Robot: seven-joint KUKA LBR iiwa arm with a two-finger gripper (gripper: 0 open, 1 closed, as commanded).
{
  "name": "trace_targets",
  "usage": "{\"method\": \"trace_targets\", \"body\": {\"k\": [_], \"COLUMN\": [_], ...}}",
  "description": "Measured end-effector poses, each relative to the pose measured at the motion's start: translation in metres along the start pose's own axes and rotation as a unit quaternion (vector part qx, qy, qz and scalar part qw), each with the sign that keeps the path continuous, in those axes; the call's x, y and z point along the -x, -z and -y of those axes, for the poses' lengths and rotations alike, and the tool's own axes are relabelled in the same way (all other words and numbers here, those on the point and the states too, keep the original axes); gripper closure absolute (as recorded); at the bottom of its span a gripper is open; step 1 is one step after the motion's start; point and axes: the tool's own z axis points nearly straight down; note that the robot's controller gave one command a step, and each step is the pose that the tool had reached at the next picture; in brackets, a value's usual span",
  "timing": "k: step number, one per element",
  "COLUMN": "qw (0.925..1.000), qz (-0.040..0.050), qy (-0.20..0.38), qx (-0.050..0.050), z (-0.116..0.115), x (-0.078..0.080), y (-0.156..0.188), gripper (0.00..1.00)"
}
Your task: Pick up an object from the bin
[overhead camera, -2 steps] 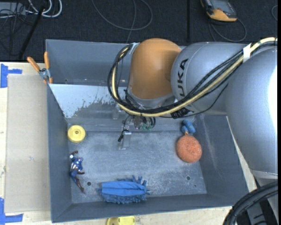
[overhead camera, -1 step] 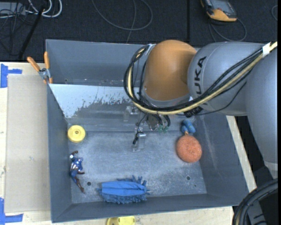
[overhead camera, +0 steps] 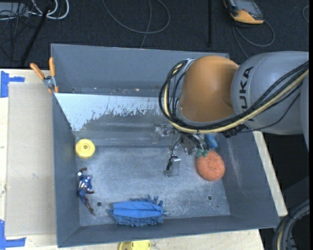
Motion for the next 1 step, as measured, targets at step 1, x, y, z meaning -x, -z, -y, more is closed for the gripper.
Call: {"method": "trace_targets", "body": {"k": [1], "qw": [0.9997], "qz": [0.0002], "qy": [-0.026], "qx": [0.000], "z": [0.0082], "x": [-0.0376], "y": [-0.0095], "gripper": [0.00]}}
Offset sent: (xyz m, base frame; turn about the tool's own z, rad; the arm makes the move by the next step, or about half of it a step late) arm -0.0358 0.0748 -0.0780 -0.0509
